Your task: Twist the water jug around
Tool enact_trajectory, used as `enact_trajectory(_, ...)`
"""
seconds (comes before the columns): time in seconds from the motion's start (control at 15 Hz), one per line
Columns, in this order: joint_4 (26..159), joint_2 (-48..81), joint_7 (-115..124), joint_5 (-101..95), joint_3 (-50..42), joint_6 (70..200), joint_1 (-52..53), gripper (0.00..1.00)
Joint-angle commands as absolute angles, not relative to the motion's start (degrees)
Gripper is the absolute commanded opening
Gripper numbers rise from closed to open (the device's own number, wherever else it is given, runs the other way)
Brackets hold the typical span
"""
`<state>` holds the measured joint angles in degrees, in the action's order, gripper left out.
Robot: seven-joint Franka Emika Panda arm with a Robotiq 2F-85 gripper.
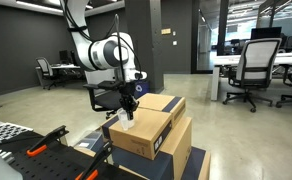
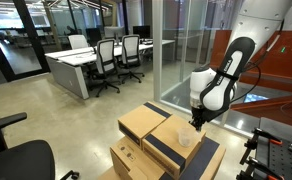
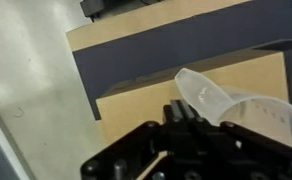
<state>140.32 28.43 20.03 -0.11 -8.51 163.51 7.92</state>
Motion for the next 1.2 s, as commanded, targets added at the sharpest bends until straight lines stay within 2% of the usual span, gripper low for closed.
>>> enact_trajectory(0.0,141.08,27.46,18.84,1.17,-7.38,163.56,7.28,0.06)
enact_trajectory(1.13,140.47,27.99,19.49,0.85,-6.65,162.42,8.25,0.07)
